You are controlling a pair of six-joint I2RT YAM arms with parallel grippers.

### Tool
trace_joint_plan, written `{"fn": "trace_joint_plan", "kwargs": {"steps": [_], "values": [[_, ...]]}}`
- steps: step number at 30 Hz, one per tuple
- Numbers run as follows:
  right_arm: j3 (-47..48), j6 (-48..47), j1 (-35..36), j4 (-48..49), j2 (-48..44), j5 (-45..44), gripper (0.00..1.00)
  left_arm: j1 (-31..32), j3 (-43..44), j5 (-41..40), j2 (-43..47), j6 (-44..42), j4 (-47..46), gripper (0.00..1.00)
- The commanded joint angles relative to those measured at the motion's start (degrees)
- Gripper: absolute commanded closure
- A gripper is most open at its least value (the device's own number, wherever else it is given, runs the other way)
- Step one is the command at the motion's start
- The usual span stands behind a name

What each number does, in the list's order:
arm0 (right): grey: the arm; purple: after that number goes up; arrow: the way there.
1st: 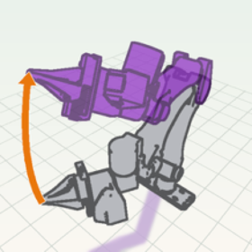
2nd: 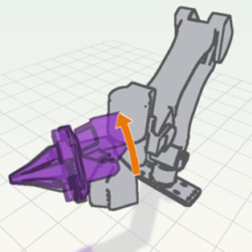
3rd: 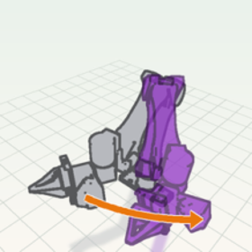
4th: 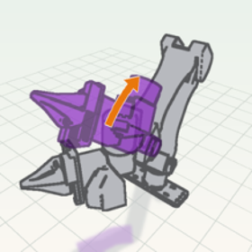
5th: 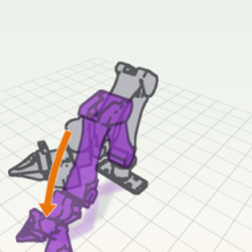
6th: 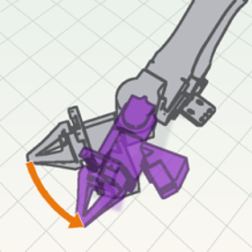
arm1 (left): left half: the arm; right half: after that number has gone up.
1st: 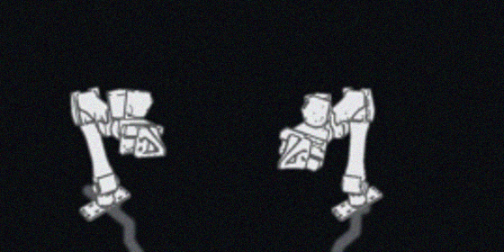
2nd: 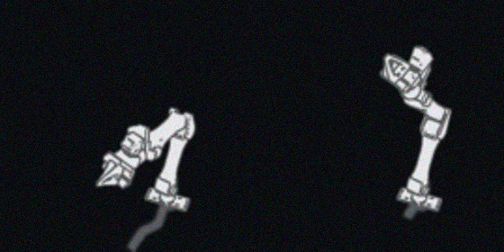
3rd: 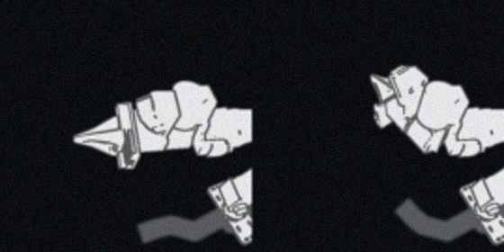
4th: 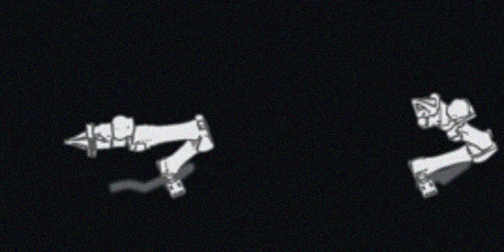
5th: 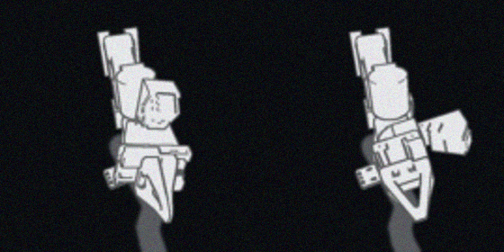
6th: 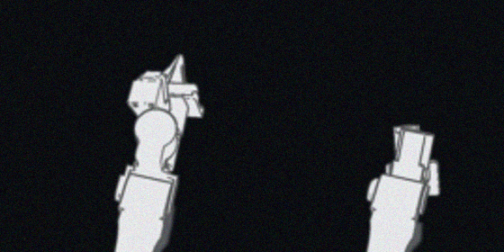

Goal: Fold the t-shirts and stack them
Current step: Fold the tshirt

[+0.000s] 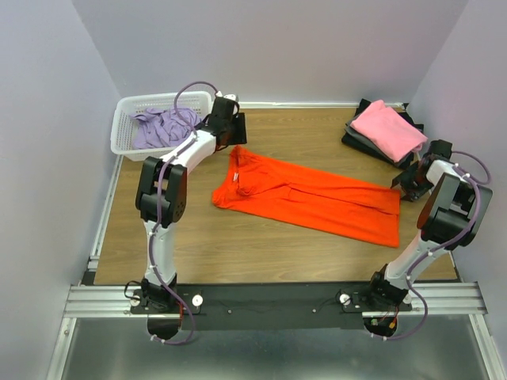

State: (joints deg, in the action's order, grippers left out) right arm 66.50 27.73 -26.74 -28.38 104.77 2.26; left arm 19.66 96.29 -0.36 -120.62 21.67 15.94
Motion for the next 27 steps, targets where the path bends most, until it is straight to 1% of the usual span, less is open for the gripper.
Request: {"fn": "trace_joint_plan", "kwargs": {"steps": [1,4,9,12,15,19,21,27], "values": [[1.2,-0.5,-0.6,-1.1,-2.8,1.5,0.35,2.2,1.0,0.8,5.6,-3.1,1.5,0.32],[1.0,-0.5,-0.5,-1.1,-4.9,1.5,0.32,4.2,-1.2,0.8,8.8,-3.2,0.7,0.31],[0.2,-0.1,-0.5,-1.0,-8.5,1.3,0.30,8.3,-4.5,2.5,11.3,-5.2,-2.4,0.30],[-0.8,0.1,-0.5,-0.9,-10.0,2.4,0.30,10.3,-5.1,4.7,9.6,-5.9,-2.8,0.30],[-2.8,0.2,-0.5,-0.7,-11.8,3.0,0.30,12.0,-5.8,4.7,7.8,-5.2,-3.0,0.31],[-5.3,0.1,-0.5,-0.6,-13.4,4.1,0.30,12.5,-4.8,5.9,5.6,-4.9,-2.8,0.33],[-6.2,0.2,-0.5,-0.5,-14.1,4.5,0.30,12.6,-4.0,6.2,4.5,-3.8,-0.2,0.35],[-8.8,-0.1,-0.5,-0.4,-15.6,4.9,0.30,13.5,-6.4,7.0,3.4,-3.6,1.2,0.35]]}}
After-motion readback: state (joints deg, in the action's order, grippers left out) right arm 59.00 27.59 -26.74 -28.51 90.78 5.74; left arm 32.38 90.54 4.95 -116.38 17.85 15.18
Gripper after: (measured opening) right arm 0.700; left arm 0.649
